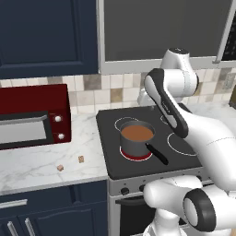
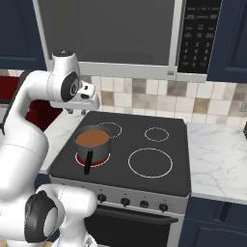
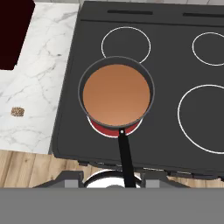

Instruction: Pick up the sugar cube(s) and place them in the saucepan with hot chocolate.

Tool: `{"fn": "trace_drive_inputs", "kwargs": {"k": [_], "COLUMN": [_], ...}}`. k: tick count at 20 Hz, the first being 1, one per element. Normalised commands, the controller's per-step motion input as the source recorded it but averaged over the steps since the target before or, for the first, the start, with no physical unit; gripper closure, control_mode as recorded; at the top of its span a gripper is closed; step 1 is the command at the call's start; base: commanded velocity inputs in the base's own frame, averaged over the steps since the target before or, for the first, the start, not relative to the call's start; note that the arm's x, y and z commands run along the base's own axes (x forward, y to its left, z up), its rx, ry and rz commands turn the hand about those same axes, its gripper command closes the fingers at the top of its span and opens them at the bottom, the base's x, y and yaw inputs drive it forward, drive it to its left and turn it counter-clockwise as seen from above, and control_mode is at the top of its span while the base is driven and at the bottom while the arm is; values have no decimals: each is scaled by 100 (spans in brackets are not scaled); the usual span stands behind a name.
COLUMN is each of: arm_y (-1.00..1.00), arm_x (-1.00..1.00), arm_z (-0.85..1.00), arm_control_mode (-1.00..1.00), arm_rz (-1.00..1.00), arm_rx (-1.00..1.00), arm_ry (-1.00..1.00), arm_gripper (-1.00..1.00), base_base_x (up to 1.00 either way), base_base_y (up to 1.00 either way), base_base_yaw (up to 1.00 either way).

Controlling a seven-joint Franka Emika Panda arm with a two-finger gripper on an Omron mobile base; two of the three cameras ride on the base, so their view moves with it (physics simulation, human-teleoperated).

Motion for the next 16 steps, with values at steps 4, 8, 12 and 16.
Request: {"fn": "trace_drive_inputs", "kwargs": {"k": [4, 8, 12, 16], "arm_y": [0, 9, 45, 35], "arm_x": [-2, -9, -20, -16], "arm_z": [0, 0, 0, 0], "arm_control_mode": [-100, -100, -100, -100], "arm_rz": [0, 0, 4, 6], "arm_rx": [0, 0, 0, 0], "arm_ry": [-1, 0, -1, 0], "arm_gripper": [-100, -100, -100, -100], "base_base_x": [0, 0, 0, 0], "base_base_y": [0, 0, 0, 0], "base_base_yaw": [0, 0, 0, 0]}}
